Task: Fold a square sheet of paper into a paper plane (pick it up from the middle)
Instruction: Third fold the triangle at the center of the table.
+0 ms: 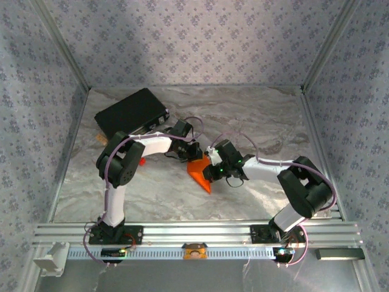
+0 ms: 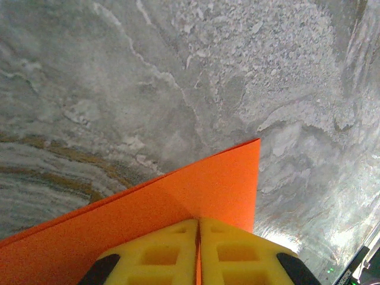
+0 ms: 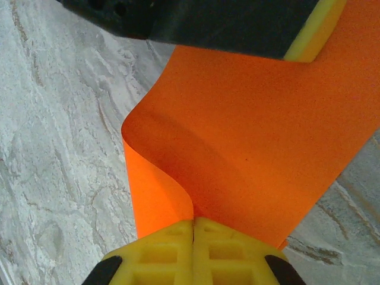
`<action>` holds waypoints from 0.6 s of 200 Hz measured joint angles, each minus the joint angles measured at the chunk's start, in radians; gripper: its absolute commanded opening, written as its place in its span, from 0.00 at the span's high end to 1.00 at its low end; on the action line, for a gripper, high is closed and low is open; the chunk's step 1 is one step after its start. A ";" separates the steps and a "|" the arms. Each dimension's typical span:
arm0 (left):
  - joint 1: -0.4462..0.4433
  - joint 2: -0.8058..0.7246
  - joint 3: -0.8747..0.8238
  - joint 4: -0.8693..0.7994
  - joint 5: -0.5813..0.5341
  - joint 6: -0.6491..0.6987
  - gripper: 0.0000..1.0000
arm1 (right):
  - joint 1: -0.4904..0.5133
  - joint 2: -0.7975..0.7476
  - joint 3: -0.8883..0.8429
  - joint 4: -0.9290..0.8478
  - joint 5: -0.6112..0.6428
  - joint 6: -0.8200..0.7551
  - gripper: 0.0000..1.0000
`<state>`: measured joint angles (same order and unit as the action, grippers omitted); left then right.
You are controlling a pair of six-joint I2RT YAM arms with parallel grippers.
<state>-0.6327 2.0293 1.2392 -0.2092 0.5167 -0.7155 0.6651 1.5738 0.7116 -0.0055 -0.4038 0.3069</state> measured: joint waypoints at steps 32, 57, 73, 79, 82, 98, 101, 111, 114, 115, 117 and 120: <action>0.000 0.000 0.000 0.000 0.000 0.000 0.91 | 0.000 0.000 0.005 -0.018 0.004 0.000 1.00; 0.000 0.000 0.000 0.000 0.000 0.000 0.91 | 0.000 0.000 0.007 -0.025 0.009 0.000 1.00; 0.000 0.000 0.000 0.000 0.000 0.000 0.91 | 0.000 0.000 0.008 -0.030 0.015 0.000 1.00; 0.000 0.000 0.000 0.000 0.000 0.000 0.91 | 0.000 0.000 0.008 -0.031 0.018 0.000 1.00; 0.000 0.000 0.000 0.000 0.000 0.000 0.91 | 0.000 0.000 0.008 -0.031 0.021 0.000 1.00; 0.000 0.000 0.000 0.000 0.000 0.000 0.91 | 0.000 0.000 0.009 -0.032 0.033 0.000 1.00; 0.000 0.000 0.000 0.000 0.000 0.000 0.91 | 0.000 0.000 0.009 -0.032 0.034 0.000 1.00; 0.000 0.000 0.000 0.000 0.000 0.000 0.91 | 0.000 0.001 0.011 -0.033 0.039 0.000 1.00; 0.000 0.000 0.000 0.000 0.000 0.000 0.91 | 0.000 0.002 0.011 -0.033 0.041 0.000 1.00; 0.000 0.000 0.000 0.000 0.000 0.000 0.91 | 0.000 0.002 0.011 -0.033 0.041 0.000 1.00; 0.000 0.000 0.000 -0.001 0.000 0.000 0.91 | 0.000 0.002 0.012 -0.033 0.042 0.000 1.00; 0.000 0.000 0.000 -0.001 0.000 0.000 0.91 | 0.000 0.003 0.013 -0.034 0.042 0.000 1.00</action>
<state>-0.6327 2.0293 1.2392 -0.2100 0.5167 -0.7151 0.6651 1.5764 0.7246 -0.0391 -0.3618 0.3069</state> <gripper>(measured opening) 0.093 0.061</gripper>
